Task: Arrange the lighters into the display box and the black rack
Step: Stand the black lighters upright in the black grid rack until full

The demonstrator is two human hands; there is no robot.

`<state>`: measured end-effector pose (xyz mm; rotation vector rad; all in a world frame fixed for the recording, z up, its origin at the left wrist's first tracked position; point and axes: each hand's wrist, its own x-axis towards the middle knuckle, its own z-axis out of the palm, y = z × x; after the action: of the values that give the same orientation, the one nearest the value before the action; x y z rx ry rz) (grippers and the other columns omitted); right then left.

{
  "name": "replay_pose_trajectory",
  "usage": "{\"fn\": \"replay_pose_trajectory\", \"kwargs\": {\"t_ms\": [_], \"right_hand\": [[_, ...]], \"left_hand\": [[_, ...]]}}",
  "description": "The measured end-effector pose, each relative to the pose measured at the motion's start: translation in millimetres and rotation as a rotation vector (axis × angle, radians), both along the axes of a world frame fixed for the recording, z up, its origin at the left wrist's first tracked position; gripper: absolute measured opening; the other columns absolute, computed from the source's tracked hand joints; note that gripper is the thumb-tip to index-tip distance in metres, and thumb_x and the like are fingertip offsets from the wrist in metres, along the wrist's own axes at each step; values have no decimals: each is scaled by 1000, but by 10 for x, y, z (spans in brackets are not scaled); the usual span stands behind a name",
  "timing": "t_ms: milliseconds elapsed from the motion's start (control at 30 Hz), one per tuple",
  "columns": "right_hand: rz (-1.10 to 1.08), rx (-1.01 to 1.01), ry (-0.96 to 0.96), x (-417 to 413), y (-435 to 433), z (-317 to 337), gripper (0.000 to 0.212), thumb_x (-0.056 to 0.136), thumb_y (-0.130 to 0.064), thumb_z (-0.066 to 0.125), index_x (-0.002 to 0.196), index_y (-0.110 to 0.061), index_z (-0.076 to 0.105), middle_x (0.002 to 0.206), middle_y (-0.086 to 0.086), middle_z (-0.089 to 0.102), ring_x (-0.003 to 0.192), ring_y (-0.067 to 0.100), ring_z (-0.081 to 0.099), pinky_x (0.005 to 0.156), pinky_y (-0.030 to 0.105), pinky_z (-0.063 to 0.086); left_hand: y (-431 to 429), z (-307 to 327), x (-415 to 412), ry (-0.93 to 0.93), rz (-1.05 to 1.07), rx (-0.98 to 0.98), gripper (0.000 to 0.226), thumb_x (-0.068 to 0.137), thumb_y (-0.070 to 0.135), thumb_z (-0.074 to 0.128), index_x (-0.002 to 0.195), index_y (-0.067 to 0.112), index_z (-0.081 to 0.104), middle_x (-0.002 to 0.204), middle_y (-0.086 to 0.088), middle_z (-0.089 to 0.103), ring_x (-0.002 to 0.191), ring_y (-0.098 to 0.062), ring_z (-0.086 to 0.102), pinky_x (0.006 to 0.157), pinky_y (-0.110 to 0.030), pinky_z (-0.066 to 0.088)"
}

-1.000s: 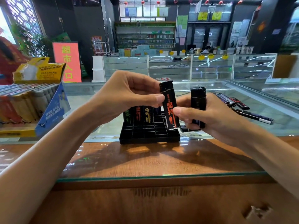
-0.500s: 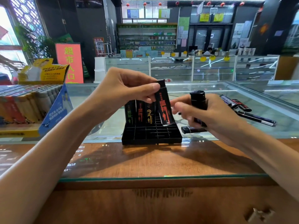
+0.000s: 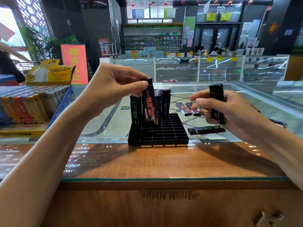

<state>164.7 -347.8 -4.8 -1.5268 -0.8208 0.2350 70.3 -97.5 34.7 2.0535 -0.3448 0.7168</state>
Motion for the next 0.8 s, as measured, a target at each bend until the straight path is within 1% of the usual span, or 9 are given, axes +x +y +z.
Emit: {"fn": "replay_pose_trajectory", "kwargs": {"t_ms": [200, 333, 500, 633, 800], "right_hand": [[22, -35, 8, -56, 22, -2, 26, 76, -27, 66, 96, -14, 72, 81, 3, 67, 60, 8, 47, 48, 16, 37], [63, -56, 1, -84, 46, -2, 26, 76, -29, 67, 97, -16, 73, 85, 5, 68, 63, 9, 48, 49, 16, 37], [77, -69, -6, -70, 36, -1, 26, 76, -31, 68, 98, -19, 73, 85, 4, 68, 65, 10, 48, 54, 18, 38], [84, -84, -17, -55, 17, -6, 28, 75, -33, 69, 99, -19, 73, 86, 4, 68, 66, 10, 50, 56, 19, 39], [111, -83, -7, -60, 30, -10, 28, 75, -32, 69, 99, -17, 73, 86, 4, 68, 66, 10, 50, 50, 17, 39]], "left_hand": [[-74, -12, -17, 55, -188, -110, 25, 74, 13, 68, 97, 3, 70, 81, -4, 75, 70, -12, 68, 67, -18, 53], [-108, -31, -6, 80, -268, -142, 23, 71, 15, 69, 93, 10, 74, 81, -3, 75, 72, -13, 70, 66, -20, 54], [-103, -41, 6, 98, -313, -150, 28, 67, 24, 73, 93, 13, 74, 85, -5, 75, 75, -18, 70, 67, -22, 55], [-110, -45, 6, 97, -339, -156, 27, 68, 23, 74, 93, 14, 74, 85, -5, 75, 75, -17, 70, 66, -21, 55], [-94, -26, 3, 98, -348, -176, 23, 70, 21, 75, 92, 15, 75, 86, -6, 75, 76, -16, 70, 67, -21, 55]]}}
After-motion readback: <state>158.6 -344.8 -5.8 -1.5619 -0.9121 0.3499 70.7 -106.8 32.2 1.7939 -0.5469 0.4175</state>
